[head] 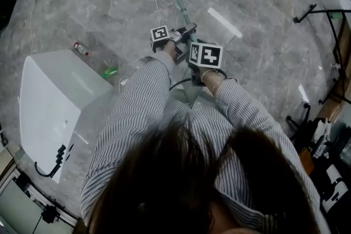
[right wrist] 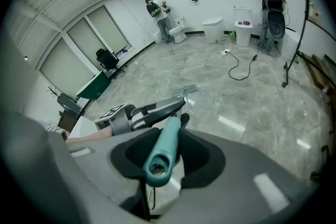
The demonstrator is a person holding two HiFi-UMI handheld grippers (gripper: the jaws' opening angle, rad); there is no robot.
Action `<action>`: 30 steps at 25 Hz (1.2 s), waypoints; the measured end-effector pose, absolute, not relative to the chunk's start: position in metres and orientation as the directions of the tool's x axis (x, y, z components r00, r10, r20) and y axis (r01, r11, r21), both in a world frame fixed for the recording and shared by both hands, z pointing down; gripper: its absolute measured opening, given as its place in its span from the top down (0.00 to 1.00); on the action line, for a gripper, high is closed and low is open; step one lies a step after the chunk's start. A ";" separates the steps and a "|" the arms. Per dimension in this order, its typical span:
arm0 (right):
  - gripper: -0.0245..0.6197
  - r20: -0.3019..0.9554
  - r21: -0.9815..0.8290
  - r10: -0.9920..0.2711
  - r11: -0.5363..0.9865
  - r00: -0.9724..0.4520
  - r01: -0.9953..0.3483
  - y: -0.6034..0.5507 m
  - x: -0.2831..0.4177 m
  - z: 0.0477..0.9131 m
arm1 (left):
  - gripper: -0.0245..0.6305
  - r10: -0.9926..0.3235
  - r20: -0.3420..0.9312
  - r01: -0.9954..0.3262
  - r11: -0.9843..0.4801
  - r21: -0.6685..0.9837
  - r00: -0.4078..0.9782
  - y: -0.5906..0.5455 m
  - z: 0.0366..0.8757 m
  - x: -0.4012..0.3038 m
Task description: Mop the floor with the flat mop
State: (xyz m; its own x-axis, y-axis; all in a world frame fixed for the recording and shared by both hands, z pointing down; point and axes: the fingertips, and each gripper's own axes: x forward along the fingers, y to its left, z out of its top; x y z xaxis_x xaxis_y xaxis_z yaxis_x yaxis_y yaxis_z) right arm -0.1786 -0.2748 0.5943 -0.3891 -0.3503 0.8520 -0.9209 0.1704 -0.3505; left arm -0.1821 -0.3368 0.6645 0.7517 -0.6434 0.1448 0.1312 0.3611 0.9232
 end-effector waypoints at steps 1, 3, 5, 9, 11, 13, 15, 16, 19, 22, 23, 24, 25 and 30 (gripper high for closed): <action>0.77 0.851 -0.352 -0.349 0.175 -0.392 -0.920 -0.296 -0.187 0.595 | 0.71 -0.648 0.146 0.133 0.360 0.923 0.747 -0.358 0.667 -0.192; 0.77 0.851 -0.355 -0.343 0.184 -0.398 -0.917 -0.339 -0.204 0.597 | 0.71 -0.650 0.156 0.127 0.366 0.922 0.744 -0.401 0.671 -0.209; 0.77 0.851 -0.357 -0.337 0.193 -0.404 -0.914 -0.384 -0.217 0.597 | 0.71 -0.655 0.164 0.127 0.372 0.920 0.737 -0.444 0.673 -0.224; 0.77 0.849 -0.359 -0.334 0.206 -0.410 -0.910 -0.472 -0.244 0.597 | 0.69 -0.695 0.147 0.149 0.348 0.926 0.704 -0.533 0.673 -0.252; 0.77 0.845 -0.367 -0.335 0.207 -0.418 -0.907 -0.509 -0.255 0.598 | 0.69 -0.706 0.149 0.154 0.346 0.925 0.693 -0.569 0.672 -0.265; 0.77 0.841 -0.371 -0.335 0.213 -0.424 -0.904 -0.539 -0.264 0.598 | 0.69 -0.718 0.147 0.160 0.342 0.926 0.680 -0.600 0.673 -0.275; 0.77 0.841 -0.369 -0.334 0.223 -0.426 -0.902 -0.563 -0.271 0.598 | 0.69 -0.735 0.135 0.182 0.334 0.925 0.665 -0.624 0.665 -0.281; 0.77 0.841 -0.368 -0.333 0.227 -0.427 -0.902 -0.572 -0.273 0.597 | 0.69 -0.743 0.128 0.195 0.331 0.923 0.657 -0.633 0.660 -0.282; 0.78 0.840 -0.366 -0.334 0.231 -0.427 -0.902 -0.587 -0.278 0.599 | 0.69 -0.762 0.115 0.214 0.318 0.923 0.637 -0.649 0.659 -0.287; 0.78 0.845 -0.362 -0.328 0.233 -0.423 -0.903 -0.586 -0.278 0.603 | 0.69 -0.759 0.115 0.215 0.321 0.922 0.640 -0.648 0.664 -0.288; 0.78 0.846 -0.360 -0.326 0.234 -0.422 -0.903 -0.585 -0.278 0.605 | 0.69 -0.756 0.116 0.212 0.323 0.922 0.644 -0.647 0.665 -0.288; 0.78 0.846 -0.359 -0.326 0.236 -0.422 -0.903 -0.583 -0.278 0.606 | 0.69 -0.754 0.118 0.210 0.324 0.923 0.646 -0.645 0.666 -0.287; 0.78 0.845 -0.359 -0.328 0.236 -0.422 -0.903 -0.581 -0.278 0.607 | 0.69 -0.754 0.119 0.209 0.324 0.923 0.646 -0.643 0.666 -0.287; 0.78 0.841 -0.360 -0.336 0.239 -0.424 -0.902 -0.574 -0.270 0.605 | 0.70 -0.766 0.112 0.232 0.326 0.916 0.633 -0.635 0.664 -0.280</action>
State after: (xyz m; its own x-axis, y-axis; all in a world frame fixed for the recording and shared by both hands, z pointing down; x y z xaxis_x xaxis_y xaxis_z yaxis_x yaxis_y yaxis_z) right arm -0.2698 -0.5737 0.6046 -0.4244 -0.3361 0.8408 -0.9020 0.2386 -0.3599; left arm -0.2803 -0.6350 0.6642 0.6327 -0.7662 0.1125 0.2323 0.3263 0.9163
